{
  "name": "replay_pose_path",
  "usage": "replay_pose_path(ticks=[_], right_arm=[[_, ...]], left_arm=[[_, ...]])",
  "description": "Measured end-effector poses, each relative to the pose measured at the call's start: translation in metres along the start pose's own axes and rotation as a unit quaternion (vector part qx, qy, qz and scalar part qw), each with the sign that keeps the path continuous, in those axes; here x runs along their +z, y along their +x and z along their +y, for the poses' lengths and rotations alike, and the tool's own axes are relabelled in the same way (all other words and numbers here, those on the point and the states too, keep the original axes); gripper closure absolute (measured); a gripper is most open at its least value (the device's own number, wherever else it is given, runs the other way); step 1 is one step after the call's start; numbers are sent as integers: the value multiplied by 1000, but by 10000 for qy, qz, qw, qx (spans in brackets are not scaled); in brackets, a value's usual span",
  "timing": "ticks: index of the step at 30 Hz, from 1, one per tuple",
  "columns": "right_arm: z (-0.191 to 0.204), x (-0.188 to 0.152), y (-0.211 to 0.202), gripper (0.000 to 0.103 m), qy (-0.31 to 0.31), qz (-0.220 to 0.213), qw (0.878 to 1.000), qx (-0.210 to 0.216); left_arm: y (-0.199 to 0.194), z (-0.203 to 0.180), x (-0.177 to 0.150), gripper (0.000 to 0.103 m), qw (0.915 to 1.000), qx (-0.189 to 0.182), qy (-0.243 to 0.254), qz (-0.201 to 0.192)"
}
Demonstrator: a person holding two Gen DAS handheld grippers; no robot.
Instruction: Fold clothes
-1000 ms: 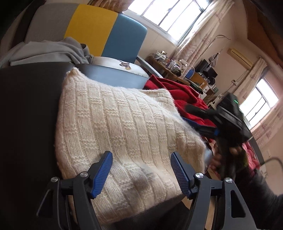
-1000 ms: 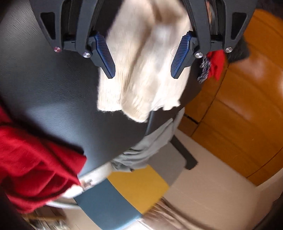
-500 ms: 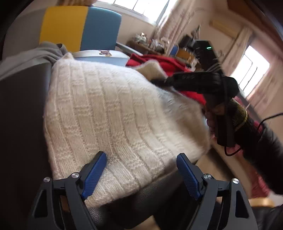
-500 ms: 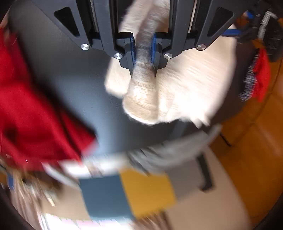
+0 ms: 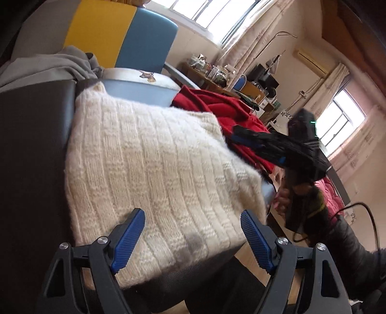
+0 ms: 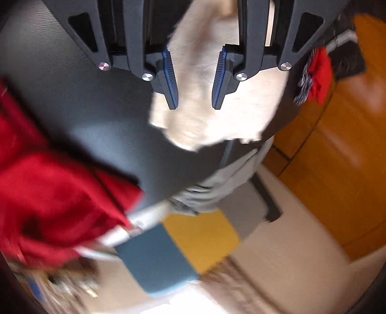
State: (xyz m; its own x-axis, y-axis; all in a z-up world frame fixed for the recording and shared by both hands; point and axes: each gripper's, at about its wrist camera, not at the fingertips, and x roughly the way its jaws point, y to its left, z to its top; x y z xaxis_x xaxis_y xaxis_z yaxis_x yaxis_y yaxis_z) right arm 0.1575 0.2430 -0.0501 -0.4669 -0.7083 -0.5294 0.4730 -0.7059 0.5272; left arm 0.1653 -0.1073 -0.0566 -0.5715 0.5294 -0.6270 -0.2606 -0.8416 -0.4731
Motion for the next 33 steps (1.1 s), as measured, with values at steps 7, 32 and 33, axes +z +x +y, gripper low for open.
replay_pose_path(ticks=[7, 32, 33], right_arm=[[64, -51, 19, 74, -1735, 1280, 9759, -320], [81, 19, 57, 69, -663, 247, 9940, -837], [82, 24, 69, 69, -590, 192, 9936, -943]], left_arm=[[24, -13, -18, 20, 9984, 203, 392, 357], [-28, 44, 93, 20, 9953, 384, 104, -879], [-23, 47, 103, 20, 9954, 393, 184, -854]])
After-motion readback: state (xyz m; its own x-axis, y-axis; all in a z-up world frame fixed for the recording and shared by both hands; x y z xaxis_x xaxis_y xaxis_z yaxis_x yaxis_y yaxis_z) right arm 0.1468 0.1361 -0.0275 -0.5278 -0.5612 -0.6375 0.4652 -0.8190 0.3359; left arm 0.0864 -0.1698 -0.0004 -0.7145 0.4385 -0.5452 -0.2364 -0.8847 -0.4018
